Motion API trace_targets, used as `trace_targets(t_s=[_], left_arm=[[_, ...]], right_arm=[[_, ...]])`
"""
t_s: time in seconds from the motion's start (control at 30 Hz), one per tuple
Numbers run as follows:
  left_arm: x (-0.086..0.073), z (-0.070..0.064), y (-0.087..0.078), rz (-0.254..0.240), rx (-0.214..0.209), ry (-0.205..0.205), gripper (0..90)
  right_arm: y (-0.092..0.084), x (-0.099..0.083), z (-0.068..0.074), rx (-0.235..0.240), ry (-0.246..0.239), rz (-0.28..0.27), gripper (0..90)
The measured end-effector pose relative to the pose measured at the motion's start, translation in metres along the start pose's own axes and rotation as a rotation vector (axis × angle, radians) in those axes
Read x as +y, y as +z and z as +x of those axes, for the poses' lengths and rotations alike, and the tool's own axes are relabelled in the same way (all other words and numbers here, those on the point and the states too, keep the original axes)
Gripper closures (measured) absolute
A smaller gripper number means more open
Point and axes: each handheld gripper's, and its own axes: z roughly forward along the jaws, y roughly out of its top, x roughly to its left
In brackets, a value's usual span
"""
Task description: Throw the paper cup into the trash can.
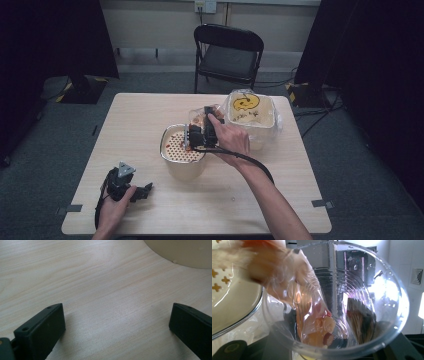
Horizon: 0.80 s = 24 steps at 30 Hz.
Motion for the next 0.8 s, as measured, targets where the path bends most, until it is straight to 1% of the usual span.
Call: trace_targets(t_s=[0.07, 0.1, 0.2, 0.23, 0.33, 0.37, 0.4, 0.47, 0.53, 0.6, 0.63, 0.67, 0.73, 0.8], left_arm=[[0.0000, 0.0002, -0.0002, 0.002, 0.001, 0.002, 0.0], [0.0000, 0.0002, -0.0002, 0.002, 0.001, 0.002, 0.0], [0.0001, -0.0001, -0.0001, 0.002, 0.004, 0.000, 0.0], [0.0001, -0.0001, -0.0001, 0.002, 0.004, 0.000, 0.0], [0.0000, -0.0001, -0.0001, 0.000, 0.001, 0.000, 0.0], [0.0000, 0.0000, 0.0000, 0.000, 0.000, 0.000, 0.0], [0.0000, 0.0000, 0.0000, 0.000, 0.000, 0.000, 0.0], [0.0000, 0.0000, -0.0001, 0.000, 0.001, 0.000, 0.0], [0.0000, 0.0000, -0.0001, 0.000, 0.001, 0.000, 0.0], [0.0000, 0.0000, 0.0000, 0.000, 0.001, 0.000, 0.0], [0.0000, 0.0000, 0.0000, 0.000, 0.001, 0.000, 0.0], [0.0000, 0.0000, -0.0001, 0.000, 0.001, 0.000, 0.0], [0.0001, -0.0001, -0.0001, 0.002, 0.003, 0.000, 0.0], [0.0001, 0.0001, -0.0003, 0.003, 0.003, 0.003, 0.0]], right_arm=[[-0.0004, -0.0002, -0.0006, -0.015, -0.015, 0.000, 51.9], [-0.0004, -0.0002, -0.0006, -0.015, -0.015, 0.000, 51.9], [-0.0014, 0.0001, -0.0009, -0.038, -0.060, 0.008, 52.1], [-0.0014, 0.0001, -0.0009, -0.038, -0.060, 0.008, 52.1], [-0.0019, 0.0014, -0.0009, -0.056, -0.097, 0.007, 52.2], [-0.0017, 0.0016, -0.0007, -0.059, -0.102, 0.009, 52.3], [-0.0013, 0.0024, 0.0000, -0.075, -0.127, 0.010, 52.5], [-0.0016, 0.0030, 0.0005, -0.087, -0.149, 0.004, 52.4], [-0.0032, 0.0036, 0.0008, -0.114, -0.172, -0.019, 52.4], [-0.0047, 0.0045, 0.0010, -0.141, -0.202, -0.026, 52.4], [-0.0047, 0.0045, 0.0010, -0.141, -0.202, -0.026, 52.4], [-0.0049, 0.0046, 0.0015, -0.156, -0.216, -0.034, 52.5], [-0.0043, 0.0062, 0.0026, -0.185, -0.255, -0.041, 52.6], [-0.0029, 0.0071, 0.0031, -0.208, -0.297, -0.061, 52.8]])
